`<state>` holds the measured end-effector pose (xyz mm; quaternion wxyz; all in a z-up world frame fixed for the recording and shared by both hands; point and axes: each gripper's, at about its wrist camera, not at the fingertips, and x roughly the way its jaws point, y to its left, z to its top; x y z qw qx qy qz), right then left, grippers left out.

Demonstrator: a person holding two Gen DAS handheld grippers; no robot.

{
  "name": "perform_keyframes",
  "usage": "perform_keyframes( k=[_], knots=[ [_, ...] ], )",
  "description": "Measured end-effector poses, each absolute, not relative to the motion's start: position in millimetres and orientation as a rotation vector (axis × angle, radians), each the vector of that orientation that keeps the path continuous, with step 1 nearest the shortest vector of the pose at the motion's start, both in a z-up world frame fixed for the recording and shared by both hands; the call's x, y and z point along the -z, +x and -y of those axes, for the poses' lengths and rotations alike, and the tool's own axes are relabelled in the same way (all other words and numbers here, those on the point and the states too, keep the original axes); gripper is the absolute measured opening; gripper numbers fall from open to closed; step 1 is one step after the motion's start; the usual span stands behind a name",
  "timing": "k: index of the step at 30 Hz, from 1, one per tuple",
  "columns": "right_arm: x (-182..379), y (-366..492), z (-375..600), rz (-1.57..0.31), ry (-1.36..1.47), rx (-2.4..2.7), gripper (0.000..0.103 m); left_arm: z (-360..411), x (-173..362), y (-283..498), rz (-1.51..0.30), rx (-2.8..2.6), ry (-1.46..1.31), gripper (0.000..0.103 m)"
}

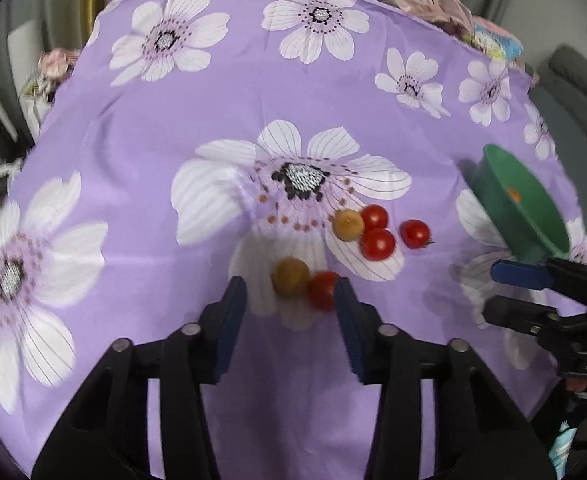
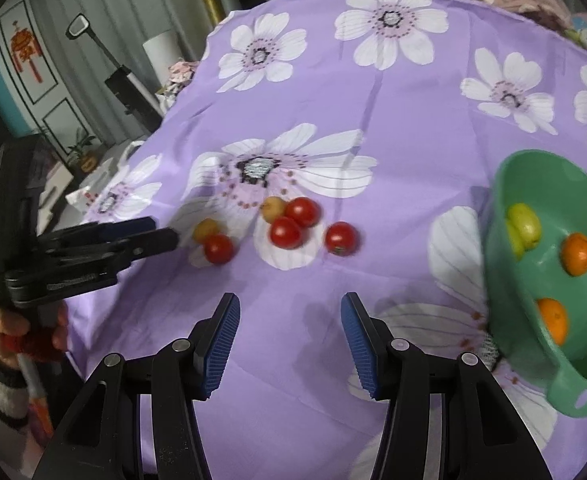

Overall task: Organize fruits
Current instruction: 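Move the left tool to the small yellow fruits near the cherry tomatoes, then grasp a small yellow fruit with the left tool while the right tool grasps another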

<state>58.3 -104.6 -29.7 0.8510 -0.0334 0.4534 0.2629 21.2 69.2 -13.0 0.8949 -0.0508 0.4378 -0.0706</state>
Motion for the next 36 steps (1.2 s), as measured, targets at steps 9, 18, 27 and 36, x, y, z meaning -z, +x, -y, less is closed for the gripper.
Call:
perform_keyframes(
  k=[9, 18, 27, 36],
  knots=[
    [31, 71, 88, -0.955, -0.054, -0.583, 0.053, -59, 27, 44, -0.956, 0.147, 0.14, 0.032],
    [36, 76, 89, -0.969, -0.046, -0.582, 0.053, -36, 46, 55, -1.038, 0.243, 0.323, 0.027],
    [40, 84, 84, -0.984, -0.017, -0.621, 0.053, -55, 55, 71, -1.055, 0.28, 0.094, 0.024],
    [53, 116, 64, -1.001, 0.029, -0.664, 0.05, -54, 52, 52, -1.008, 0.29, 0.01, 0.024]
  ],
)
